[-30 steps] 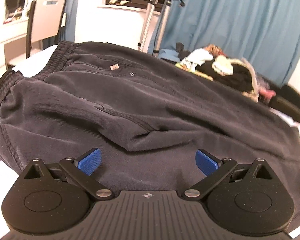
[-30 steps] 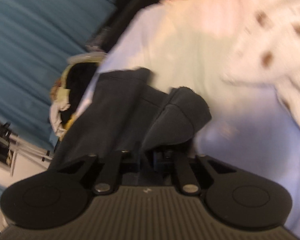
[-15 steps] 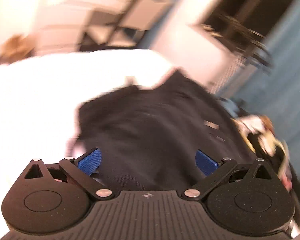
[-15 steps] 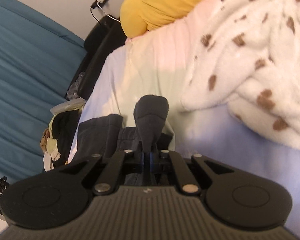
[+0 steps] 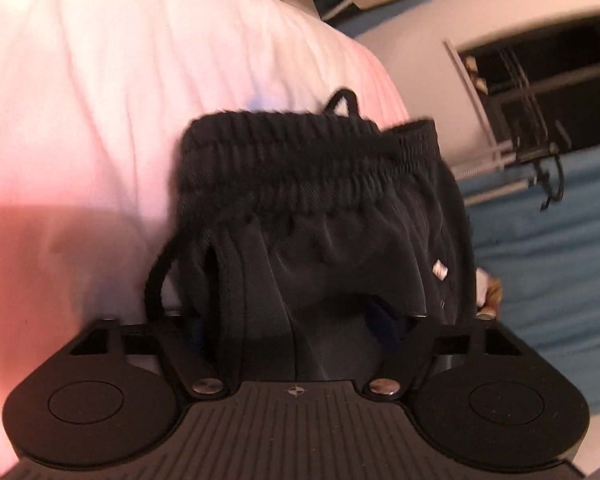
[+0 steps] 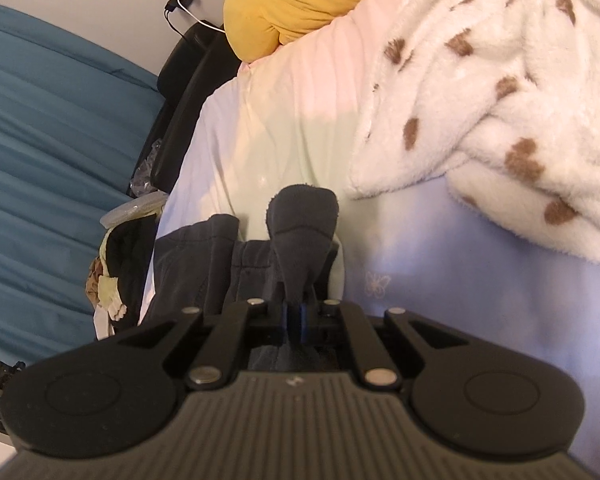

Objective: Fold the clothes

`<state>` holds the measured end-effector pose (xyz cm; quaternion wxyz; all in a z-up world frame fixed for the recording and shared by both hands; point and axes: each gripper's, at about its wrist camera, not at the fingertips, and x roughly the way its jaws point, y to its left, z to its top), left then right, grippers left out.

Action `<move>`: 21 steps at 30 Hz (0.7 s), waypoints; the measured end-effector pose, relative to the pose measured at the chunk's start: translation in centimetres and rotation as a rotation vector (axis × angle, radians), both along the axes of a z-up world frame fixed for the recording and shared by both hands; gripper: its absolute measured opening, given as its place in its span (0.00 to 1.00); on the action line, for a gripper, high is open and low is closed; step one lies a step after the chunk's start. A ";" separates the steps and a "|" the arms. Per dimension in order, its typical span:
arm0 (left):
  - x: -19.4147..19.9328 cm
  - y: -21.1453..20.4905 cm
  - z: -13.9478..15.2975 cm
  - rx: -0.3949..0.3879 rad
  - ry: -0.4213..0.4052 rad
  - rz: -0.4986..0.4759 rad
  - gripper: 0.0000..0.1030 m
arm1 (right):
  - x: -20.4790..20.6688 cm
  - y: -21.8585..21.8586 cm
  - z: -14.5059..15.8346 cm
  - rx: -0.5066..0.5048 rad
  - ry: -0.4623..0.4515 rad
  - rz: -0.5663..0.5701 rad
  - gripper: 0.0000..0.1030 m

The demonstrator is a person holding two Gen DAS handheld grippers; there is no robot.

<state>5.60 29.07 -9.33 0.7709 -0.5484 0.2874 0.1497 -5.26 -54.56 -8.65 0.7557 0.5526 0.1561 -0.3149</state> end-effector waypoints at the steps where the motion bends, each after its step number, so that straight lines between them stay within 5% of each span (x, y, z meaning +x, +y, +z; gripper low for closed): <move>1: -0.1 0.1 -0.1 0.005 0.005 0.007 0.33 | 0.0 0.0 0.1 -0.004 0.000 0.005 0.07; 6: -1.9 0.1 0.5 -0.032 -0.074 0.042 0.14 | -0.1 0.1 0.5 -0.021 -0.014 0.027 0.07; 15: -5.6 -1.9 6.5 0.052 -0.314 0.046 0.09 | -1.3 0.7 2.7 -0.110 -0.056 0.023 0.05; 21: -4.0 0.9 7.4 -0.107 -0.266 0.059 0.09 | -1.3 0.3 4.0 -0.133 -0.088 0.004 0.05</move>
